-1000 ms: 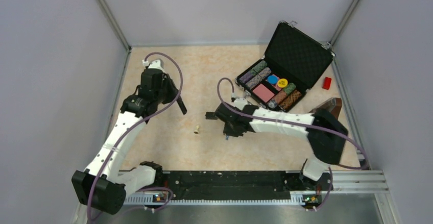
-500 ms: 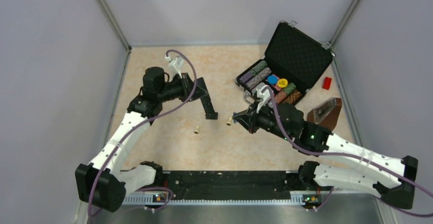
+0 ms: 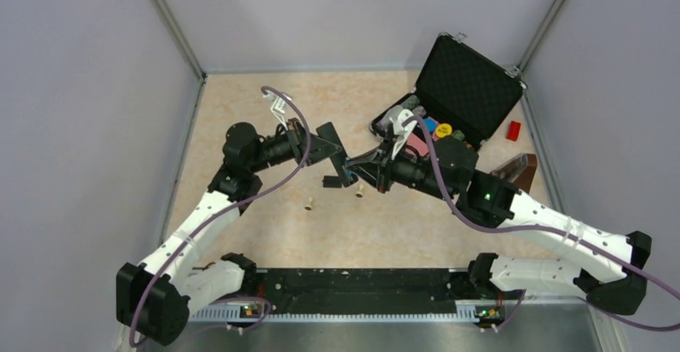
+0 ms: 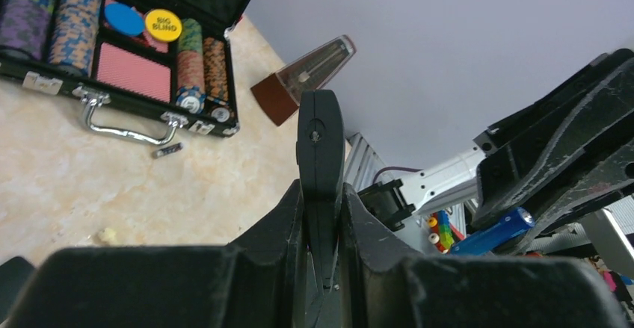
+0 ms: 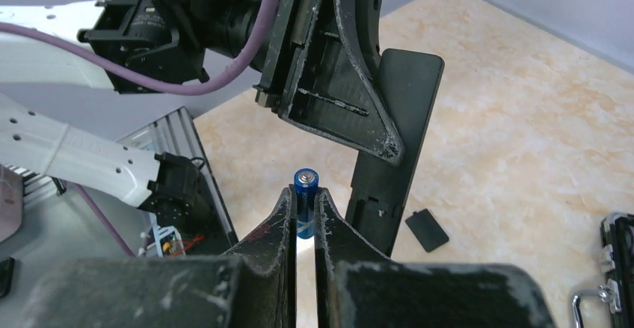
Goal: Load the batteries into the remote control
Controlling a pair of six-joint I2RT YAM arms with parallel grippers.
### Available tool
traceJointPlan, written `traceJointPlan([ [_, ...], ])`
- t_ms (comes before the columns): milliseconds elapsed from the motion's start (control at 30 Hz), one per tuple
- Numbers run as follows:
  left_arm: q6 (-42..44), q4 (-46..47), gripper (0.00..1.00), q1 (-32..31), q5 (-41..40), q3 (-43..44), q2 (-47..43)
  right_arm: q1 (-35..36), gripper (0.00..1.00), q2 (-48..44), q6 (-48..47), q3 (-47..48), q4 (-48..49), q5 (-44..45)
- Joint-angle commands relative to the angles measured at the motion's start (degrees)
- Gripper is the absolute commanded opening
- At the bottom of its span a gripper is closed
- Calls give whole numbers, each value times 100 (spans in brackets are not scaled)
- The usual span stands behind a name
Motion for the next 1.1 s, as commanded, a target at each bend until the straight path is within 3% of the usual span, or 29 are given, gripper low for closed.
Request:
traceJointPlan([
  [0, -520, 1086, 0, -30, -114, -76, -382, 205, 0, 309, -164, 596, -66, 90],
  [433, -891, 1246, 0, -22, -863, -444, -1110, 315, 0, 1104, -986, 1752, -1069, 732],
  [1067, -1608, 2544, 0, -22, -1016, -840, -1255, 316, 0, 1274, -1356, 1873, -1584, 324],
])
